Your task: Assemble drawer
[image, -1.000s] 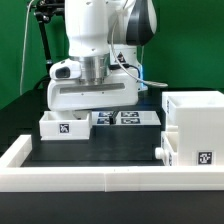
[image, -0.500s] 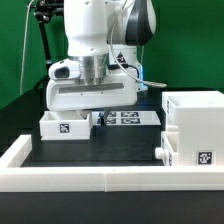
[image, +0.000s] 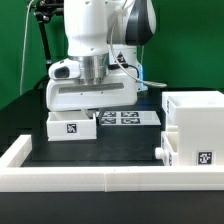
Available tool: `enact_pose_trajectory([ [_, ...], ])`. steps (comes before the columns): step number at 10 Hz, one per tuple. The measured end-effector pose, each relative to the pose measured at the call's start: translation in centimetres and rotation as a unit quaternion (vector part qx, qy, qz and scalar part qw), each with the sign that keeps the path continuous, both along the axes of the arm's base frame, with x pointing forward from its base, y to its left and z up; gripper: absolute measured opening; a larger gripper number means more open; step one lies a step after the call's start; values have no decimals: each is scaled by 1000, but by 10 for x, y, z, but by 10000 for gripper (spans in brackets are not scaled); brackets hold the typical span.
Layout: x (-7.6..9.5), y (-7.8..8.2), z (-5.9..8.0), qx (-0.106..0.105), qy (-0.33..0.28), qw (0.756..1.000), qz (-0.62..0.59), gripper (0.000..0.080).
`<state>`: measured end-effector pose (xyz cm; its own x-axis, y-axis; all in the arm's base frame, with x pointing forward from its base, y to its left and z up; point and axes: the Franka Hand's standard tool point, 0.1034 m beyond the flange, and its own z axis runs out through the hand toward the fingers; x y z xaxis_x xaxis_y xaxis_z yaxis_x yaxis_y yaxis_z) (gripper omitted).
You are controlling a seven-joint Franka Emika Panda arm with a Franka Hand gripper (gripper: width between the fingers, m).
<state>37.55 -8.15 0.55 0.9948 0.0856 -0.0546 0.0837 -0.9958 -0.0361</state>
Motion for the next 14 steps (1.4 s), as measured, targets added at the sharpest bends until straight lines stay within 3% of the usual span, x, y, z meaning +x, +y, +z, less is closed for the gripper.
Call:
enact_pose_trajectory([
  [6,1,1,1,0,-1,1000,1,42],
  [11,13,23,48,23,21,995,97,44],
  [14,10,22,42,28,20,987,159,44],
])
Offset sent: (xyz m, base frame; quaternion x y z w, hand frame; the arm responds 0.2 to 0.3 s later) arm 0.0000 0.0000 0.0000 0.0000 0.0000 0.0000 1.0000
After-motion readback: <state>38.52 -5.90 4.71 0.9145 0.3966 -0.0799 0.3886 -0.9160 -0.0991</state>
